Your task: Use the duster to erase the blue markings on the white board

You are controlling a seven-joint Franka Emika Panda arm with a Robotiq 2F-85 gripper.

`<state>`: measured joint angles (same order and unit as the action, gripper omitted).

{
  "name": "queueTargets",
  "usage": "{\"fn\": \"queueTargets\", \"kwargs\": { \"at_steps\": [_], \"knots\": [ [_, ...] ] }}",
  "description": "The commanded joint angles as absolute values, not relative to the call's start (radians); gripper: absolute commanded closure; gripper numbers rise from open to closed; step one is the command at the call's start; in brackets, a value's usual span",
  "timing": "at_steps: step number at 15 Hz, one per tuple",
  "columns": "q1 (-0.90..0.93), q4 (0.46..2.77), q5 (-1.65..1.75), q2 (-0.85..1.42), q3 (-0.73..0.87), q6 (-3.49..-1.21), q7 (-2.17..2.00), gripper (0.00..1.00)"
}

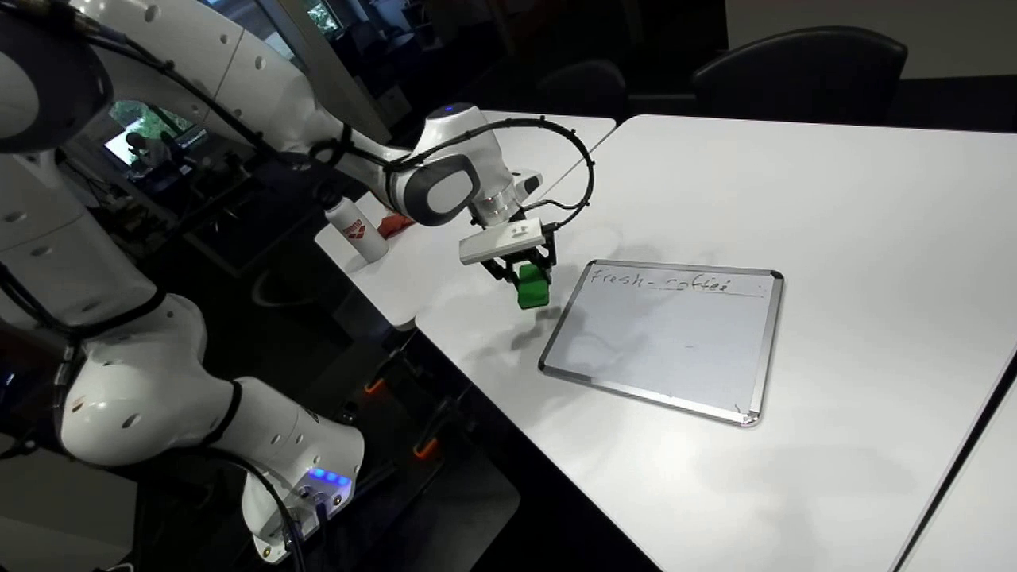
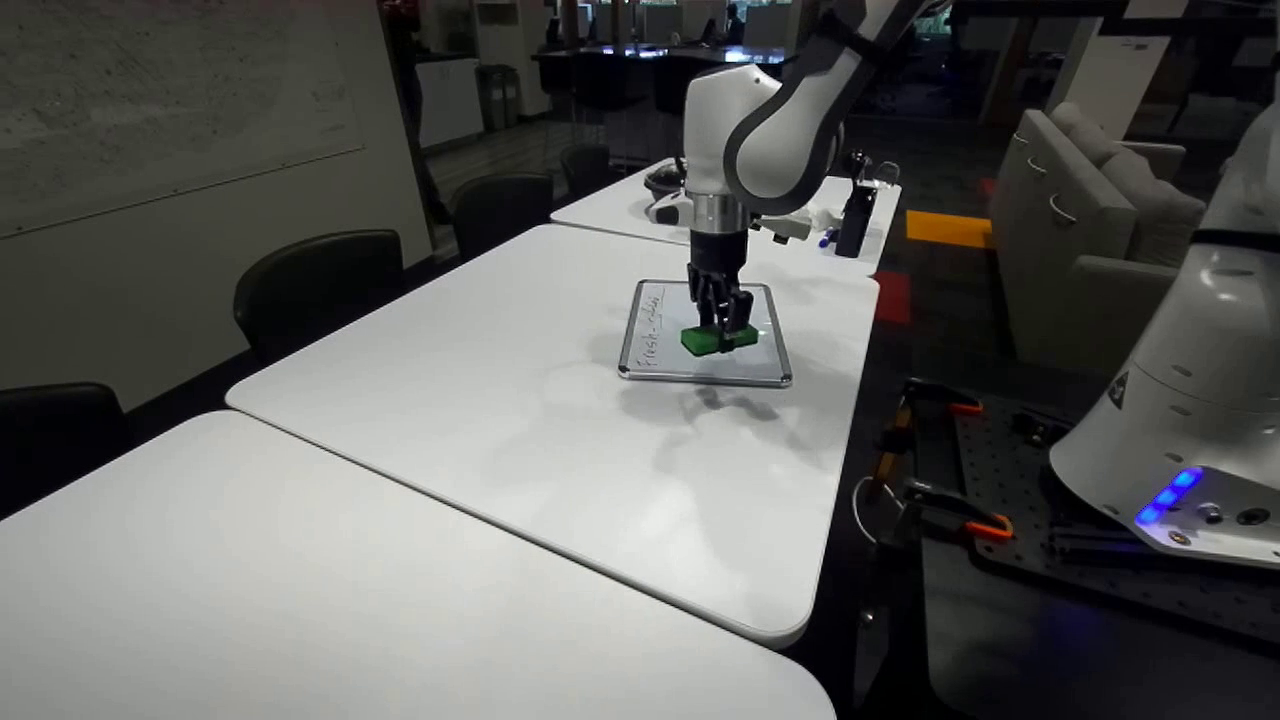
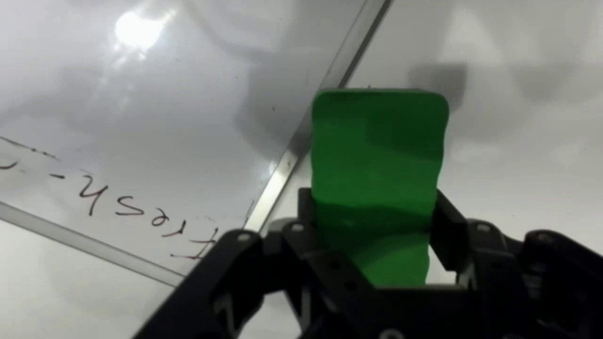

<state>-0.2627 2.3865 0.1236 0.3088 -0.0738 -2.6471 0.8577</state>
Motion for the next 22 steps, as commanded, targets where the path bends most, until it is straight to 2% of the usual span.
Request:
{"fn": "queueTargets", "kwargs": {
  "at_steps": [1, 4, 7, 11, 14, 15, 16, 17, 19, 22],
  "knots": [
    [-0.104, 2.492, 0.185, 0.254, -0.100, -2.810, 0.787, 0.67],
    [0.007, 2.464, 0.257, 0.333, -0.123, -2.988, 0.725, 0.67],
    [0.122, 2.417, 0.338, 0.423, -0.061, -3.151, 0.670, 0.67],
    [0.166, 2.379, 0.314, 0.509, -0.021, -3.248, 0.679, 0.67],
    [0.162, 2.356, 0.346, 0.537, -0.006, -3.230, 0.632, 0.67],
    [0.175, 2.350, 0.347, 0.541, 0.008, -3.218, 0.628, 0.58],
    [0.183, 2.347, 0.347, 0.547, 0.016, -3.224, 0.623, 0.17],
    [0.190, 2.345, 0.349, 0.547, 0.024, -3.213, 0.621, 0.16],
    [0.202, 2.346, 0.352, 0.547, 0.036, -3.210, 0.610, 0.02],
    [0.199, 2.375, 0.367, 0.523, 0.033, -3.219, 0.597, 0.00]
  ]
}}
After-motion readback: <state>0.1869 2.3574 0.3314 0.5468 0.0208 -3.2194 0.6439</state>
